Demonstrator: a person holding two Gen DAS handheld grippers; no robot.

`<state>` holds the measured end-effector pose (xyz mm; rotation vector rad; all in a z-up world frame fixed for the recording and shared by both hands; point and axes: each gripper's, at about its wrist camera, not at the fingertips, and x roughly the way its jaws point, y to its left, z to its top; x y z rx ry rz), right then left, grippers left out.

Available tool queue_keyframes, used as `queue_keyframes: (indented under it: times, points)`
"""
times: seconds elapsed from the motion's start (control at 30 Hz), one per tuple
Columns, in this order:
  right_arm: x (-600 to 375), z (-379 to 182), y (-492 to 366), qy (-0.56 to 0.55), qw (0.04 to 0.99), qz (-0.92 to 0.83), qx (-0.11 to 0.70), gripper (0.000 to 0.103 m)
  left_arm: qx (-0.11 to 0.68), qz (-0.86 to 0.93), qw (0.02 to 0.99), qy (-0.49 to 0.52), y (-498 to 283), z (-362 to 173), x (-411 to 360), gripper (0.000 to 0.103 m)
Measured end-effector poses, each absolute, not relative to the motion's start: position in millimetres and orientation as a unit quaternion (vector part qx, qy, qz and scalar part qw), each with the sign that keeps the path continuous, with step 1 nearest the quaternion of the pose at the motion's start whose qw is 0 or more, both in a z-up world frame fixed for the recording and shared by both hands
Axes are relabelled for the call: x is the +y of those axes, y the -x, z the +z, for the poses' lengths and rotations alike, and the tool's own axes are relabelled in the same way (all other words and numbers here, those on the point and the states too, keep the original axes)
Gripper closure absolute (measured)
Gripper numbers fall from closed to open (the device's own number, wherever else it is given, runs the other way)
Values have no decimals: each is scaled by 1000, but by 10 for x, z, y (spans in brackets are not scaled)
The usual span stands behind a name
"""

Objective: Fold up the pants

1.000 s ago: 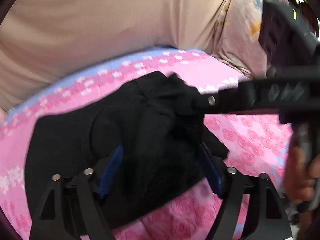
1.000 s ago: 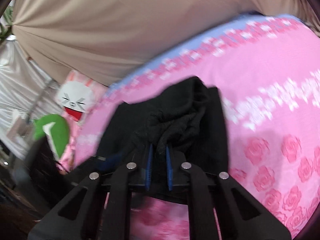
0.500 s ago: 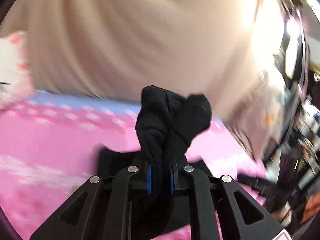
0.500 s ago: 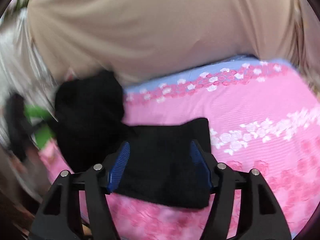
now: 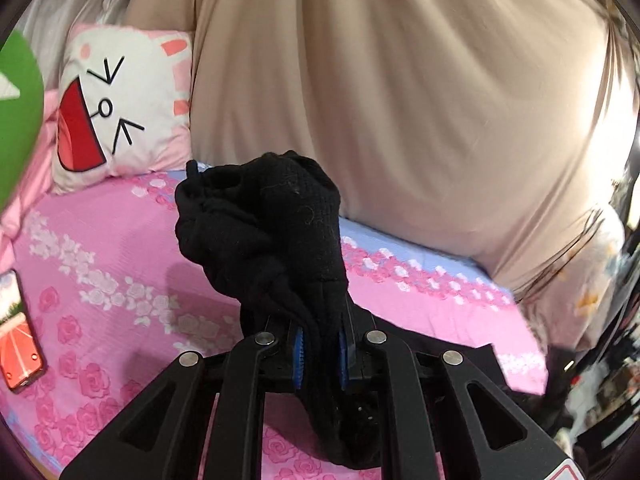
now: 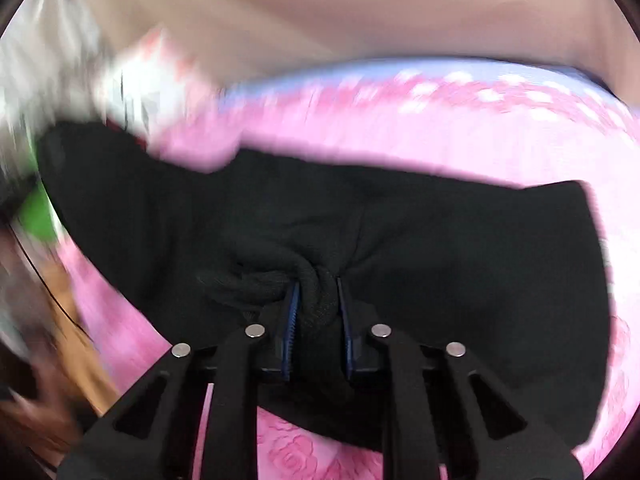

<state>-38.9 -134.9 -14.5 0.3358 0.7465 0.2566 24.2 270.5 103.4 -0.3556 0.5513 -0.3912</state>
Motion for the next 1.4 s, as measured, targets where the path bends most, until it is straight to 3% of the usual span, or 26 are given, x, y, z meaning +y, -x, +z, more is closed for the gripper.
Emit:
queue_keyframes:
  times: [0.17, 0.27, 0.37, 0.53, 0.6, 0.83, 0.97, 1.03, 1.1, 1.13, 1.17, 1.33, 1.4]
  points:
    - [-2139, 815, 955, -248, 941, 83, 213, 87, 261, -211, 927, 170, -276, 1026, 2711, 93]
    - [-1955, 1105, 960, -211, 953, 96, 193, 87, 256, -230, 923, 174, -261, 1039, 2656, 93]
    - [-1309, 859, 595, -150, 943, 145, 261, 86, 251, -239, 922, 173, -229, 1061, 2597, 93]
    - [-270, -586, -28, -67, 859, 203, 465, 85, 248, -243, 923, 164, -157, 1092, 2501, 93]
    - [-265, -622, 32, -63, 871, 198, 446, 81, 250, -245, 923, 160, -144, 1112, 2470, 93]
    - [-1516, 185, 556, -159, 926, 90, 331, 60, 241, -278, 923, 116, -49, 1284, 2081, 93]
    - [-2077, 226, 938, -183, 935, 18, 302, 56, 229, -329, 913, 79, 77, 1431, 1552, 93]
    - [-2339, 143, 1087, -203, 934, -7, 292, 46, 239, -365, 898, 60, 152, 1431, 1157, 92]
    - [-2482, 31, 1124, -220, 929, -17, 296, 41, 270, -399, 874, 52, 185, 1299, 757, 71]
    - [-2563, -79, 1132, -231, 924, -20, 303, 41, 292, -422, 857, 45, 202, 1179, 530, 40]
    - [-2599, -153, 1123, -241, 920, -19, 309, 41, 316, -435, 843, 29, 244, 1001, 264, 34]
    - [-2571, -100, 1099, -242, 920, 42, 307, 40, 356, -429, 830, -1, 429, 624, -105, 36]
    - [-2476, -116, 1024, -245, 915, 79, 310, 29, 352, -408, 843, -6, 451, 647, -8, 35]
